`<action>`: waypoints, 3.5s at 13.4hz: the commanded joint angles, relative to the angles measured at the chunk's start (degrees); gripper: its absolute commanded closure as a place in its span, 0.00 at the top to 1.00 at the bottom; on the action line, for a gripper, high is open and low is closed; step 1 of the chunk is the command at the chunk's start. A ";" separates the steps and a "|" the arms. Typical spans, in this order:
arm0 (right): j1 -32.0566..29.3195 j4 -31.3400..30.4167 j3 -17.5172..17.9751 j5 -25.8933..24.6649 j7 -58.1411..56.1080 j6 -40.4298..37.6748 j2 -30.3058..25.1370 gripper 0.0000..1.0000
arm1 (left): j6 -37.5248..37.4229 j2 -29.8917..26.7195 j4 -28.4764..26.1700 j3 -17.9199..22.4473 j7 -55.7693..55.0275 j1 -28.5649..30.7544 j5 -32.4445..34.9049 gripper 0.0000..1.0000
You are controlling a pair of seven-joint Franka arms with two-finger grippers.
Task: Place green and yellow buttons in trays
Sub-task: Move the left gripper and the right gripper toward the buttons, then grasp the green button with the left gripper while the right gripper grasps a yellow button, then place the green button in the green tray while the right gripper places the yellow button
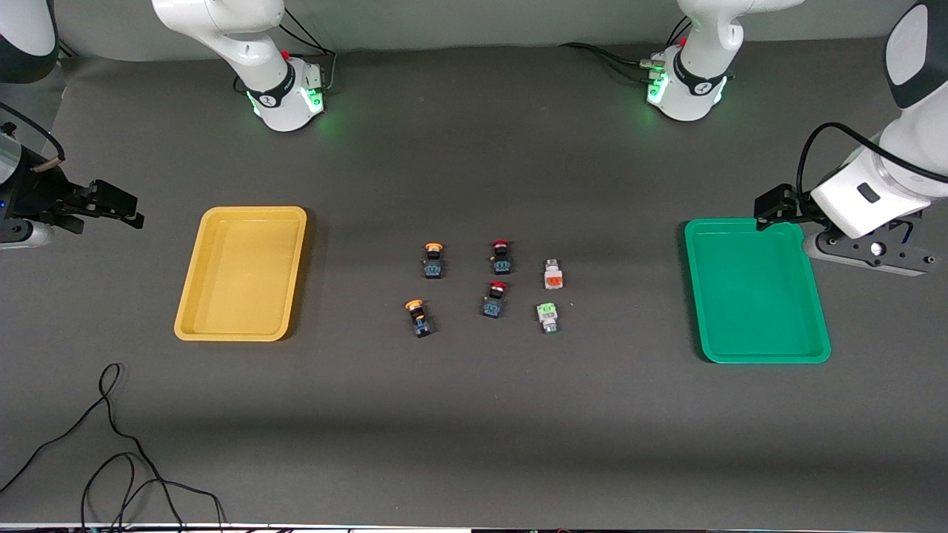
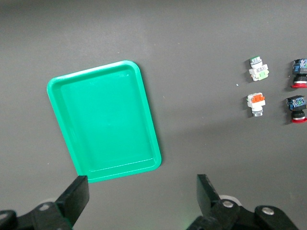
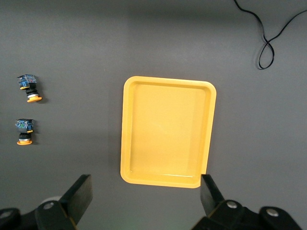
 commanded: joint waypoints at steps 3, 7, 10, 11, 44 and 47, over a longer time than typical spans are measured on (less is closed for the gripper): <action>0.53 1.10 -0.55 0.97 0.94 -0.58 0.40 1.00 | -0.30 -0.14 0.26 -0.16 -0.84 0.10 -0.37 1.00; 0.71 0.75 -0.55 0.27 0.41 -0.58 0.23 1.00 | -0.21 0.21 0.35 -0.33 -6.18 -0.42 -0.81 1.00; 2.36 -1.09 -0.03 0.27 1.29 -0.50 0.40 1.00 | 0.40 2.31 0.43 -0.95 -12.76 -4.19 -0.90 1.00; 4.64 -1.80 -0.03 0.35 3.90 -0.41 0.49 1.00 | 1.27 3.54 0.52 -0.95 -14.97 -5.43 -0.90 1.00; 42.98 -17.62 -0.55 -4.57 55.70 54.70 33.98 0.34 | 29.47 35.74 5.86 -0.68 -38.20 -23.72 1.74 0.00; 42.46 -17.18 -0.55 -4.57 54.56 54.35 33.10 0.24 | 14.85 26.87 7.29 -0.68 -33.04 -20.05 1.74 0.00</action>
